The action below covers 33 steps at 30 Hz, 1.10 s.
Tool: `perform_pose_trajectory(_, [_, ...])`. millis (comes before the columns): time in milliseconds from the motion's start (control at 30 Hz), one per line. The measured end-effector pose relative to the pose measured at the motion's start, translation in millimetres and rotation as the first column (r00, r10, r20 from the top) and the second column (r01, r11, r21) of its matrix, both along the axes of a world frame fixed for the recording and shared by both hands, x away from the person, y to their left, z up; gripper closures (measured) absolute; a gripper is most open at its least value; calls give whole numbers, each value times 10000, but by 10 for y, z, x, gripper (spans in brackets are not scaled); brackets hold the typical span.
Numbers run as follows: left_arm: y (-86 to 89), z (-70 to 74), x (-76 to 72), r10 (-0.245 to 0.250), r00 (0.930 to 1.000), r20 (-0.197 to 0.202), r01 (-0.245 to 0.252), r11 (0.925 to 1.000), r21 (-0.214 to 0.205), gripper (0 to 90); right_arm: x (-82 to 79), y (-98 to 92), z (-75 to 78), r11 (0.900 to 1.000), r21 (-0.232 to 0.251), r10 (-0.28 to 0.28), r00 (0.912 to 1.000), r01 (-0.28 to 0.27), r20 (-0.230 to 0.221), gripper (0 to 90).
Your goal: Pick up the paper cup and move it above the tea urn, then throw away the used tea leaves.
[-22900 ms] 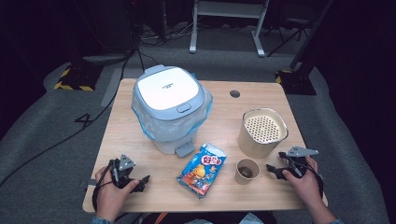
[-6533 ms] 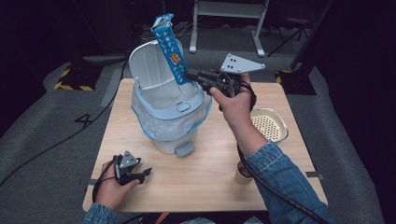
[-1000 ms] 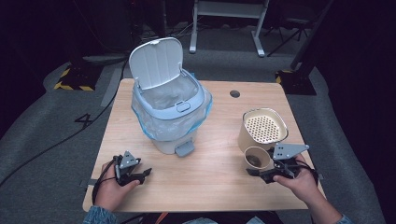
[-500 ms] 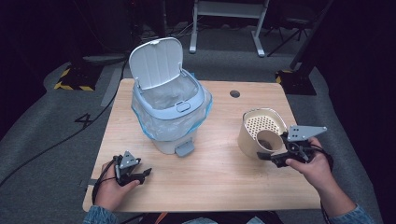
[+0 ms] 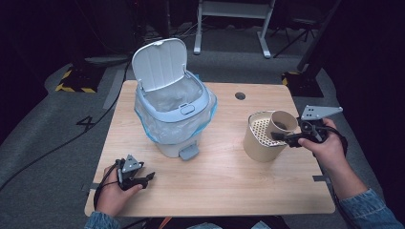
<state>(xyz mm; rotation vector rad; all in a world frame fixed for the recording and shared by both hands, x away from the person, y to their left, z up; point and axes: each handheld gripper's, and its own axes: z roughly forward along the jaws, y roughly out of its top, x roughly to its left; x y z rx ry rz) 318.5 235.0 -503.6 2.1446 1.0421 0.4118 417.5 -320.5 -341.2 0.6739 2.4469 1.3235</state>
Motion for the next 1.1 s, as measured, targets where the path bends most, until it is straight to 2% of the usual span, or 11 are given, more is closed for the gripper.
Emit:
perform_pose_trajectory(200, [-2, 0, -1, 7, 10000, 32, -7, 10000, 30, 386, 210, -84, 30, 9977, -350, -579, 9982, 583, 134, 322])
perform_pose_trajectory(500, [-1, 0, 2, -5, 10000, 2, 5, 10000, 6, 386, 468, -102, 56, 9914, -973, -799, 9939, 872, 762, 322])
perform_pose_trajectory(700, [-2, 0, 12, -23, 10000, 19, 23, 10000, 19, 383, 568, -104, 48, 9879, -1239, -796, 9903, 936, 1136, 322])
perform_pose_trajectory(933, [-3, 0, 14, -11, 10000, 22, 11, 10000, 6, 383, 606, -165, 5, 9827, -1478, -907, 9862, 1112, 1388, 323])
perform_pose_trajectory(1033, [-4, -1, 15, -5, 10000, 22, 5, 10000, 3, 383, 586, -189, -10, 9738, -1945, -809, 9790, 1177, 1873, 323])
perform_pose_trajectory(1100, [-4, 0, 15, -6, 10000, 22, 5, 10000, 6, 383, 574, -197, -20, 9619, -2436, -670, 9706, 1244, 2311, 324])
